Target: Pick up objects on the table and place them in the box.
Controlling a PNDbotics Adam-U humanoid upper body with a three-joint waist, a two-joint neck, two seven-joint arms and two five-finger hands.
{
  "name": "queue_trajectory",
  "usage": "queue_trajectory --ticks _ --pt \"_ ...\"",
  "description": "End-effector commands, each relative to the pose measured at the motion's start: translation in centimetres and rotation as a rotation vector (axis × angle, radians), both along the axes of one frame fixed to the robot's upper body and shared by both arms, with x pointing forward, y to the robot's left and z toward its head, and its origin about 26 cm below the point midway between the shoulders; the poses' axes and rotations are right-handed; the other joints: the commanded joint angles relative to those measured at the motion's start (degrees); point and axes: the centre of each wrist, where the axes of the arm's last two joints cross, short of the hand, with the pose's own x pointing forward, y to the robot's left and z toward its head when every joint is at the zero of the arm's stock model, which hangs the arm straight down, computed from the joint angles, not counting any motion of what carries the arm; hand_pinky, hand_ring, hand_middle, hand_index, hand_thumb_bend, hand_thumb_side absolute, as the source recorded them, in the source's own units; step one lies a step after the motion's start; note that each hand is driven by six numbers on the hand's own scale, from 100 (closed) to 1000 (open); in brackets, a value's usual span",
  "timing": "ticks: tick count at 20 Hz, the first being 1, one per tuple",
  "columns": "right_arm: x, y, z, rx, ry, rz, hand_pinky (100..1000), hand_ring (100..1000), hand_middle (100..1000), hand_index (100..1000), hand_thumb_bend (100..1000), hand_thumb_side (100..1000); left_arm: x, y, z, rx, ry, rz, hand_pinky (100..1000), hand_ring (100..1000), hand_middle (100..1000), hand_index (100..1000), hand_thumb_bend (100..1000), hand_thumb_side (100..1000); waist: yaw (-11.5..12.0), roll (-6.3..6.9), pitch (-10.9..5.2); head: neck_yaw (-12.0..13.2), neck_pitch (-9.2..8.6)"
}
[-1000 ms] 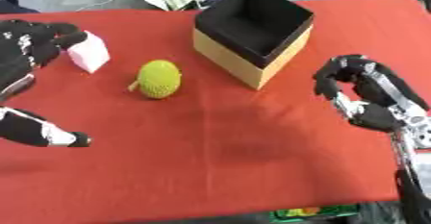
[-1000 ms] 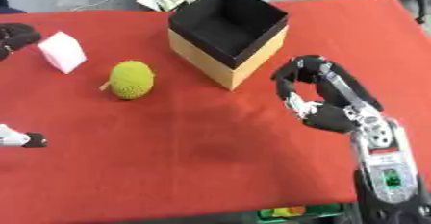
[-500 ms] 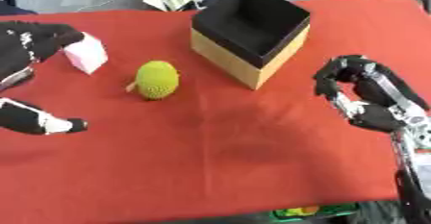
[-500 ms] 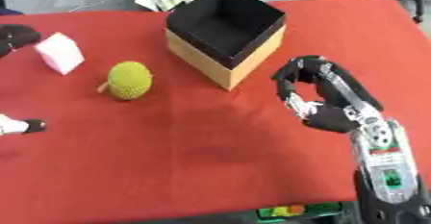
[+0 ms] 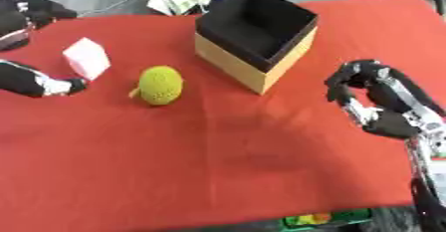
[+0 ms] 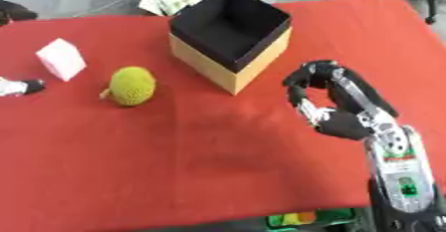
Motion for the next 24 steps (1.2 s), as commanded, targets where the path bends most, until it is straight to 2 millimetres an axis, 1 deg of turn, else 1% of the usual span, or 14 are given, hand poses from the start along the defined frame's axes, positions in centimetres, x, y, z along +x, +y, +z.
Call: queue_trajectory --ticks 1,5,9,13,16,21,24 --pt "0.0 -0.2 0.5 -0.018 -0.009 0.010 541 486 483 644 100 470 1.2 0.6 1.2 -0.031 0.033 0.101 752 882 883 984 524 762 -0.17 0.08 -1.02 0.18 0.28" --pt "0.0 -0.2 0.4 -0.017 -0.005 0.015 541 486 483 644 100 470 3.0 1.3 1.0 -0.087 0.114 0.239 744 876 878 983 522 771 -0.37 0.02 -1.10 0.26 0.28" --pt "0.0 -0.1 0.3 -0.017 -0.004 0.021 541 486 483 644 100 470 4.6 2.0 -0.2 -0.129 0.158 0.369 743 867 874 981 524 770 -0.83 -0.03 -1.00 0.62 0.28" --pt "0.1 0.0 0.3 -0.018 -0.004 0.030 540 486 483 644 100 470 6.0 1.9 -1.5 -0.125 0.153 0.468 741 859 869 980 534 759 -1.39 0.01 -0.71 1.05 0.28" --pt "0.1 0.1 0.3 -0.017 -0.003 0.035 540 486 483 644 100 470 6.8 2.3 -2.9 -0.107 0.153 0.504 738 827 866 979 528 763 -1.69 -0.01 -0.50 1.94 0.28" --pt "0.1 0.2 0.3 -0.015 -0.005 0.037 540 486 482 644 100 470 7.9 3.3 -5.7 -0.103 0.181 0.516 735 804 864 979 522 775 -1.84 -0.11 -0.29 4.78 0.28" --pt "0.1 0.2 0.3 -0.015 -0.005 0.038 540 486 482 644 100 470 8.4 3.9 -7.3 -0.105 0.197 0.520 735 803 864 979 518 780 -1.95 -0.13 -0.22 5.74 0.28"
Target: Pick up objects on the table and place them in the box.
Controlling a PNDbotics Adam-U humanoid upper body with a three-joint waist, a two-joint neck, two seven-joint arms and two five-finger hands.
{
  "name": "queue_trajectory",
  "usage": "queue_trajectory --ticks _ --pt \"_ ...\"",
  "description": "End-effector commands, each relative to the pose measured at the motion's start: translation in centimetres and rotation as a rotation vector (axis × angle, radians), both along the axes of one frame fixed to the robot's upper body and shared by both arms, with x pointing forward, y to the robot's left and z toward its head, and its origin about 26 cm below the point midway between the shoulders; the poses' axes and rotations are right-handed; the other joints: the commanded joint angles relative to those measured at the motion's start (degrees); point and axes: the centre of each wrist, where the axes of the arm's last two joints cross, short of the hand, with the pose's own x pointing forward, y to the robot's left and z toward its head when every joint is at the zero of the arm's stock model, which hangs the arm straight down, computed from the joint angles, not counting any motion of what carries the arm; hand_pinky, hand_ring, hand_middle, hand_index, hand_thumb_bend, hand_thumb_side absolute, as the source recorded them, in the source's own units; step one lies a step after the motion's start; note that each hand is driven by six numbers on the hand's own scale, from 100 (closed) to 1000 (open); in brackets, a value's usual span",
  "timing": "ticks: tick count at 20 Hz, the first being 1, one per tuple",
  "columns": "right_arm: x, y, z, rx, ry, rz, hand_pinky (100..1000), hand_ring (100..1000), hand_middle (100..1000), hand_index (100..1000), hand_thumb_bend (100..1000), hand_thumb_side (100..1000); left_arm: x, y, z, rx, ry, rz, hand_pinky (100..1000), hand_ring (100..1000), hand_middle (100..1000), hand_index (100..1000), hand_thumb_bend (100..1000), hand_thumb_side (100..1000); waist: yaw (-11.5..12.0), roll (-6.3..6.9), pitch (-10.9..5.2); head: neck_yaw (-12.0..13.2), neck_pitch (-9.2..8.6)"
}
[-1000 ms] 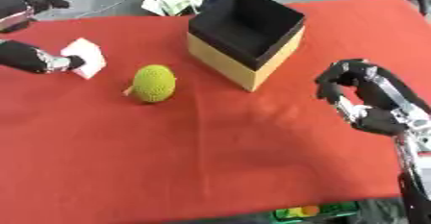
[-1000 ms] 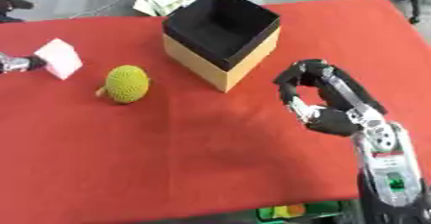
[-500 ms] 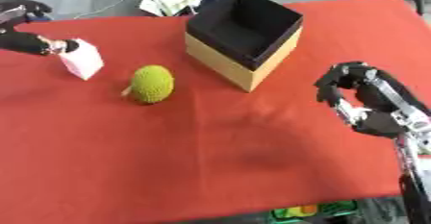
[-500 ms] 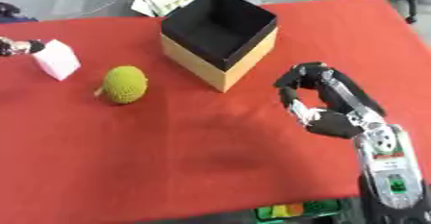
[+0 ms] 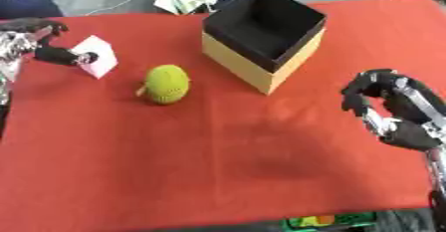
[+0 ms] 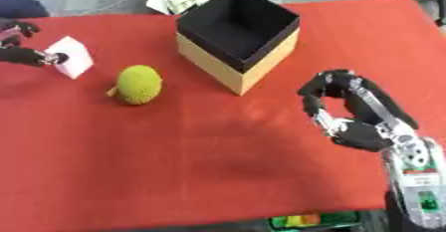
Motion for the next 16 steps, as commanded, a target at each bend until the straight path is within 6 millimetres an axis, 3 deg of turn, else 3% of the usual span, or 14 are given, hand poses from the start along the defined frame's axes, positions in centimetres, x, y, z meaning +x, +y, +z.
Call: queue_trajectory --ticks 1,8,16 --pt "0.1 0.0 0.6 -0.004 -0.020 0.012 540 486 482 644 100 470 0.5 0.8 0.0 -0.002 -0.030 0.007 734 802 864 979 510 783 -0.13 -0.05 -0.60 1.06 0.28" --pt "0.1 0.0 0.6 -0.004 -0.021 0.016 540 486 482 644 100 470 0.7 1.0 -2.3 -0.004 -0.073 0.012 729 796 859 977 487 777 -0.44 -0.13 -0.45 1.33 0.28" --pt "0.2 0.1 0.7 -0.006 -0.021 0.020 540 486 482 644 100 470 0.7 0.7 -3.0 -0.044 -0.193 0.038 724 790 859 972 415 747 -0.57 -0.09 -0.27 1.14 0.28"
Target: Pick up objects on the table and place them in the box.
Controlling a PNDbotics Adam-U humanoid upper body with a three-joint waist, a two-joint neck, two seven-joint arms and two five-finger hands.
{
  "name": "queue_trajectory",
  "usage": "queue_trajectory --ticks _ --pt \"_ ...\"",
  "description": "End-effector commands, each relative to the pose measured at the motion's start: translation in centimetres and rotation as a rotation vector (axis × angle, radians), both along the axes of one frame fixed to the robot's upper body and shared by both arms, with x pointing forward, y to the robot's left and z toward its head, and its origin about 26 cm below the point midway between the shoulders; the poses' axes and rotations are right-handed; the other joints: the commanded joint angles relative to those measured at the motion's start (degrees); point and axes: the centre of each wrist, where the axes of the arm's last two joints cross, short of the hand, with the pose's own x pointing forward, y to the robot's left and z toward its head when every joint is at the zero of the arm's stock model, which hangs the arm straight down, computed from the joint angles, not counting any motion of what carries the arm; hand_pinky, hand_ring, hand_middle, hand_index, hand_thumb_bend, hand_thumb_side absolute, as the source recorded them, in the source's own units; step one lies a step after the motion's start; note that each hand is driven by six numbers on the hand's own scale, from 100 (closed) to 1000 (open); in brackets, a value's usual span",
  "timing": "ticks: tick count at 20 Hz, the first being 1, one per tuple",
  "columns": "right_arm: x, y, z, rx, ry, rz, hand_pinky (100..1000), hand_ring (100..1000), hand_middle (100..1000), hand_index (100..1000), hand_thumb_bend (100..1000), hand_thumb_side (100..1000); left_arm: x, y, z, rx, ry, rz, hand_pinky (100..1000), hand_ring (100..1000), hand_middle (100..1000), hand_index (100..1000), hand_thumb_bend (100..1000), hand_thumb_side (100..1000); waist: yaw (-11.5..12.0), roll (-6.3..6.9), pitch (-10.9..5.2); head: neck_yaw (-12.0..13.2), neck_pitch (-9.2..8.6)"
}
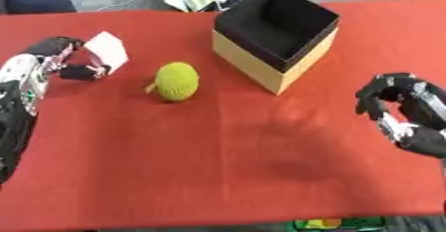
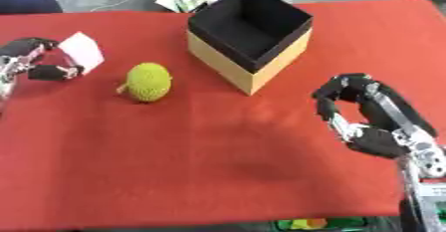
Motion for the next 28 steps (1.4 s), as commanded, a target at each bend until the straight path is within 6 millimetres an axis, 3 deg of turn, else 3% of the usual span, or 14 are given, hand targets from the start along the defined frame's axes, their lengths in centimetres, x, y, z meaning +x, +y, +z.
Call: queue_trajectory --ticks 1,8,11,14,17,22,28 --pt "0.1 0.0 0.6 -0.007 -0.018 0.014 540 486 482 644 100 470 0.4 0.2 1.6 -0.012 -0.087 0.009 722 788 858 971 406 742 -0.14 -0.05 -0.65 -0.04 0.28" --pt "0.2 0.1 0.6 -0.009 -0.021 0.020 541 487 482 644 100 470 0.3 -0.2 0.6 -0.053 -0.125 0.015 703 753 818 938 355 744 -0.62 -0.25 -0.32 0.13 0.28" --pt "0.2 0.2 0.7 -0.009 -0.022 0.023 541 487 482 645 100 470 0.2 -0.4 0.2 -0.079 -0.154 0.008 679 691 748 866 257 651 -0.91 -0.34 -0.20 0.22 0.28" --pt "0.2 0.2 0.6 -0.009 -0.021 0.023 541 487 482 645 100 470 0.2 -0.6 0.1 -0.098 -0.188 0.003 650 592 621 785 175 547 -1.10 -0.40 -0.14 0.32 0.28" --pt "0.2 0.1 0.6 -0.009 -0.022 0.023 541 487 482 645 100 470 0.2 -0.7 0.5 -0.114 -0.236 -0.011 644 575 595 766 130 531 -1.14 -0.42 -0.21 0.30 0.28" --pt "0.2 0.1 0.6 -0.009 -0.021 0.026 541 487 483 645 100 470 0.5 -1.8 3.6 -0.164 -0.302 -0.121 648 575 602 770 100 530 -1.19 -0.26 -0.52 0.17 0.28" --pt "0.4 0.4 0.7 -0.010 -0.019 0.043 541 488 483 645 100 470 0.5 -6.6 8.5 -0.222 -0.381 -0.328 650 576 607 773 100 532 -2.21 0.16 -0.84 0.46 0.28"
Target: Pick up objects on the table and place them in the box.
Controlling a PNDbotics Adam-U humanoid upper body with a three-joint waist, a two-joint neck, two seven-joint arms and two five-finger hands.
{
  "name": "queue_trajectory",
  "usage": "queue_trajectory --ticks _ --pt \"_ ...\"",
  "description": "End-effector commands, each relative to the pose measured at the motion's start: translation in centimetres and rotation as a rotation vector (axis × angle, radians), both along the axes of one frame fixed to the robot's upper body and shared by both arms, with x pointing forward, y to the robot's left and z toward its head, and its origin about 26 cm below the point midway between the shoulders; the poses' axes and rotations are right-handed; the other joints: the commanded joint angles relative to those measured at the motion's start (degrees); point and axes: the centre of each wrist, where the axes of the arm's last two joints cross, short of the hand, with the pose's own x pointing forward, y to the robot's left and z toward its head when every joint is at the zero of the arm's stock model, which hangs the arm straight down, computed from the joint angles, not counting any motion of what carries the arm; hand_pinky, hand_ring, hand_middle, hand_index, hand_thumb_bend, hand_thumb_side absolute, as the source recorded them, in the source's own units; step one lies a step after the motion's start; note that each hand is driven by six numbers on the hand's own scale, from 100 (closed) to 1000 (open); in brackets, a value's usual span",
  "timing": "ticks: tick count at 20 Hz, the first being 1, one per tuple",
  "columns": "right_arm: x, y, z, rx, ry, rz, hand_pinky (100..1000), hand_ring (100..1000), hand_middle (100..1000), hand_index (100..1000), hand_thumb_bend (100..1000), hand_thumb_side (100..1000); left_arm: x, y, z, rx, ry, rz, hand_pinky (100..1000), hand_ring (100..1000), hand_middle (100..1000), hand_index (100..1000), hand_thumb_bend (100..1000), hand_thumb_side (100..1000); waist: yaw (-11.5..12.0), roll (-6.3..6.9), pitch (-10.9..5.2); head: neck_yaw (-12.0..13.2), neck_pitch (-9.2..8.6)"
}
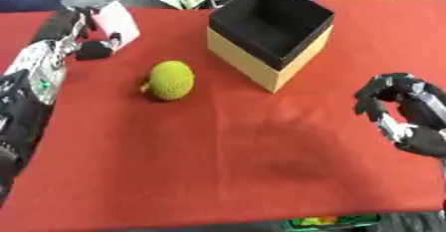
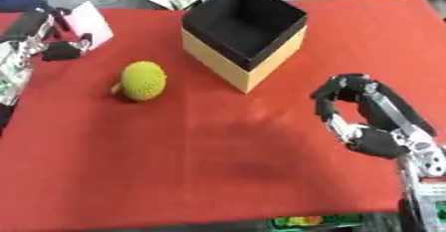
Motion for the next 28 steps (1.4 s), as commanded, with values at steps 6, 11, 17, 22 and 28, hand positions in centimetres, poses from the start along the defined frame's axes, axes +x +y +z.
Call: queue_trajectory --ticks 6,11,17,22,28 --pt "0.5 0.7 0.8 -0.009 -0.019 0.064 542 488 483 645 100 470 -0.8 -8.5 4.4 0.006 -0.095 -0.266 651 578 608 775 100 528 -2.17 0.19 -0.99 0.33 0.27" --pt "0.8 1.3 1.0 -0.012 -0.022 0.110 542 488 483 646 100 470 -1.4 -12.5 3.5 0.028 -0.091 -0.353 650 582 609 778 100 529 -3.66 0.10 -0.68 0.50 -0.15" --pt "0.9 1.6 1.1 -0.013 -0.023 0.129 542 488 483 646 100 470 -1.8 -14.1 2.6 0.055 -0.116 -0.374 656 598 642 805 100 530 -4.74 0.01 -0.32 0.59 -0.62" --pt "0.9 1.6 1.1 -0.013 -0.022 0.134 542 488 483 645 100 470 -1.8 -14.4 1.9 0.051 -0.139 -0.362 678 632 702 871 111 564 -4.98 0.06 -0.22 0.56 -0.78" --pt "1.0 1.6 1.1 -0.012 -0.020 0.135 542 488 482 645 100 470 -1.8 -14.4 1.6 0.076 -0.154 -0.354 745 790 891 993 401 786 -4.95 0.06 -0.30 0.48 -0.88"
